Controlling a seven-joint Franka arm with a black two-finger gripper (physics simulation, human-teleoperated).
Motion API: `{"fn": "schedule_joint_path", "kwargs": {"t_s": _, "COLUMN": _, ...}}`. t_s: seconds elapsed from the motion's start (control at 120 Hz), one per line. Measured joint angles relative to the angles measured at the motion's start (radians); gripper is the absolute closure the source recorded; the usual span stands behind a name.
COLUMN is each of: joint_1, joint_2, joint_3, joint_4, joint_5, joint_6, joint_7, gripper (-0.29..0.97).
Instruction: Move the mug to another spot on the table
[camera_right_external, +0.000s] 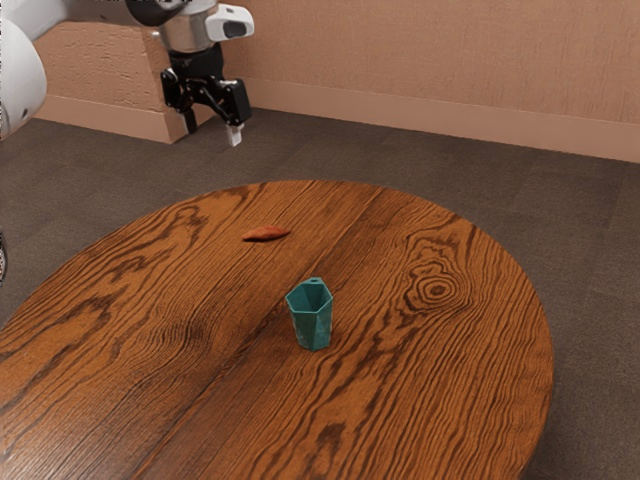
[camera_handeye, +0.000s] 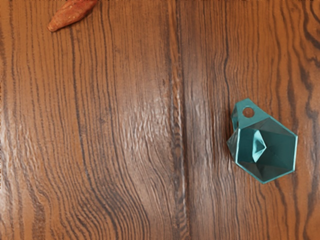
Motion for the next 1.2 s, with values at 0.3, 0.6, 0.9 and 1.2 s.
{"fn": "schedule_joint_path", "kwargs": {"t_s": 0.3, "joint_1": 0.042, "joint_2": 0.154, "joint_3": -0.005, "joint_4": 0.084, "joint_5": -0.159, "joint_6": 0.067, "joint_7": -0.11, "gripper": 0.0}}
{"fn": "schedule_joint_path", "kwargs": {"t_s": 0.6, "joint_1": 0.031, "joint_2": 0.271, "joint_3": -0.016, "joint_4": 0.168, "joint_5": -0.203, "joint_6": 0.113, "joint_7": -0.374, "gripper": 0.0}}
{"fn": "schedule_joint_path", "kwargs": {"t_s": 0.9, "joint_1": -0.01, "joint_2": 0.356, "joint_3": -0.039, "joint_4": 0.107, "joint_5": -0.036, "joint_6": 0.182, "joint_7": -0.55, "gripper": 0.0}}
{"fn": "schedule_joint_path", "kwargs": {"t_s": 1.2, "joint_1": -0.031, "joint_2": 0.396, "joint_3": -0.064, "joint_4": -0.024, "joint_5": -0.043, "joint_6": 0.309, "joint_7": -0.618, "gripper": 0.0}}
